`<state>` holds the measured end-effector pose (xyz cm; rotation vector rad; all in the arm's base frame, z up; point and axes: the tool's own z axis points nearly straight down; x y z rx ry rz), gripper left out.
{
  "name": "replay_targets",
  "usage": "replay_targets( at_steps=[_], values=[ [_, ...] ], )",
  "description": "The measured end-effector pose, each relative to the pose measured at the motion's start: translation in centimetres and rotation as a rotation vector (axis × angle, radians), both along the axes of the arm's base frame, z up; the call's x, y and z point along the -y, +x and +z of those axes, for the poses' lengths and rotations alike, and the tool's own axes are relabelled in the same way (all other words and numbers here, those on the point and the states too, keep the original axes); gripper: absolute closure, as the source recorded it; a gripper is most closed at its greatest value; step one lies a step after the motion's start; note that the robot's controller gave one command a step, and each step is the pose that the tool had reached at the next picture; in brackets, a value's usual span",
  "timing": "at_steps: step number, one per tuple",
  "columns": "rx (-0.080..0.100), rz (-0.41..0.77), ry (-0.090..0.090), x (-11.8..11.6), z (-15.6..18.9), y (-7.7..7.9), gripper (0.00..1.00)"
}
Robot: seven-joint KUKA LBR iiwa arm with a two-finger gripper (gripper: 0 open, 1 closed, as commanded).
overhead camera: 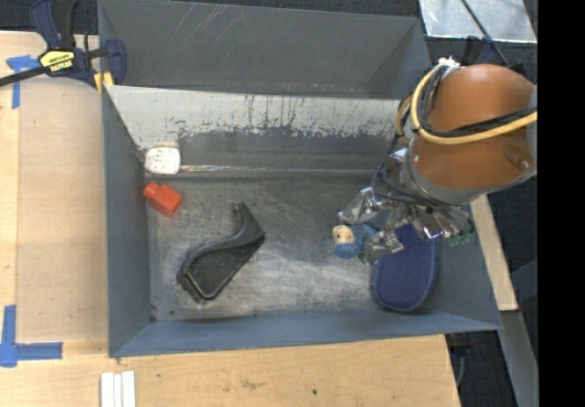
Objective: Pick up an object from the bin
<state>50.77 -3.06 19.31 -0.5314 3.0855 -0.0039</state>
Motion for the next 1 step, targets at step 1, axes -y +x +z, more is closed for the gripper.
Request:
replay_targets(
  at_steps=[1],
  values=[
    [-0.003, 0.259, -0.002, 2.72, 8.63, -1.95, 1.00]
  ],
)
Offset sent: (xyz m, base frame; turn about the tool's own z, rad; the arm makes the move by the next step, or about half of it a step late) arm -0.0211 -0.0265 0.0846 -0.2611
